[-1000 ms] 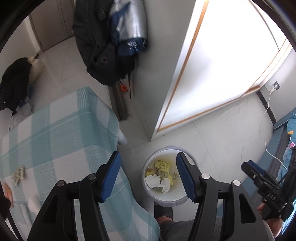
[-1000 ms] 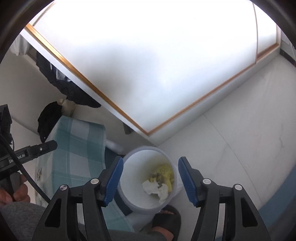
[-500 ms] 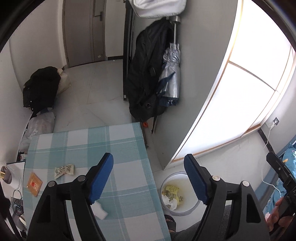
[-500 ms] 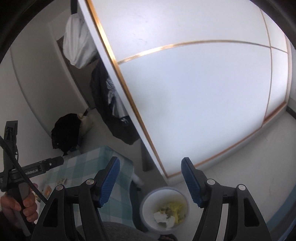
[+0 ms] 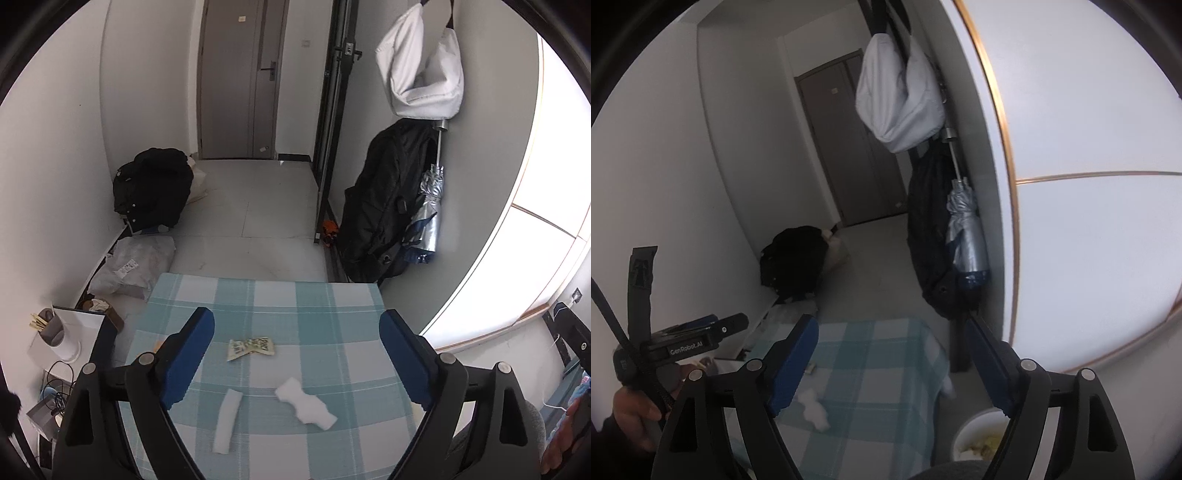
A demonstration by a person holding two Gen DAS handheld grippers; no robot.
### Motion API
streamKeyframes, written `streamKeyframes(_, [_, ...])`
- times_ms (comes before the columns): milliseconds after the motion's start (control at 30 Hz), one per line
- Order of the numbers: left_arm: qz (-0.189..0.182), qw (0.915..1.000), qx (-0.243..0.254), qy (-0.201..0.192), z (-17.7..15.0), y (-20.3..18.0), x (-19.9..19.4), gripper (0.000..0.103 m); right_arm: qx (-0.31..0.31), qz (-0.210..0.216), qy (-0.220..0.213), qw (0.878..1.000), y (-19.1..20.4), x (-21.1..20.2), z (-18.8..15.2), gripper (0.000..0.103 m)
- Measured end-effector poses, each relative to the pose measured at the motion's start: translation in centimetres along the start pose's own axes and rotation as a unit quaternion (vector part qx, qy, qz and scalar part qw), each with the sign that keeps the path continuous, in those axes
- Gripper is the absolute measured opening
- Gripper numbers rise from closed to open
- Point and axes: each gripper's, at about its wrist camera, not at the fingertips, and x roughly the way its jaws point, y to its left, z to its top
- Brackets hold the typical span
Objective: Collect trash
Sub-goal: 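Move both tools back over the table toward the remaining trash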
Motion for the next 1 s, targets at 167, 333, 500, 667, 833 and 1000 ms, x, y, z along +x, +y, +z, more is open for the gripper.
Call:
streamKeyframes(167, [0.021,0.9997,-0.011,-0.008,-0.9,3.6,-0.2,0.09,-0.018,0.027,0.026,0.999,3.8,2.7,-1.5,0.087])
streamKeyframes(333, [0.025,0.9988,-0.042,-0.004,-2.1,7.9,0.3,0.09,-0.044,0.042,0.065,0.996,7.1,5.8,-3.5,0.087])
streamKeyframes(500, [0.028,0.9968,-0.074,0.007,-3.0,10.8,1.7,0.09,-0.074,0.043,0.106,0.991,9.4,8.6,-5.8,0.087])
streamKeyframes(667, [0.052,0.9963,-0.068,0.008,-3.9,12.7,2.1,0.09,-0.087,0.045,0.15,0.984,11.0,11.6,-7.3,0.087])
streamKeyframes(833, [0.051,0.9944,-0.09,0.023,-4.2,14.8,2.7,0.09,-0.11,0.043,0.194,0.974,12.4,14.7,-9.0,0.087])
streamKeyframes(1000, [0.052,0.9923,-0.106,0.036,-4.3,16.4,3.1,0.09,-0.149,0.042,0.236,0.959,13.7,17.8,-10.5,0.087])
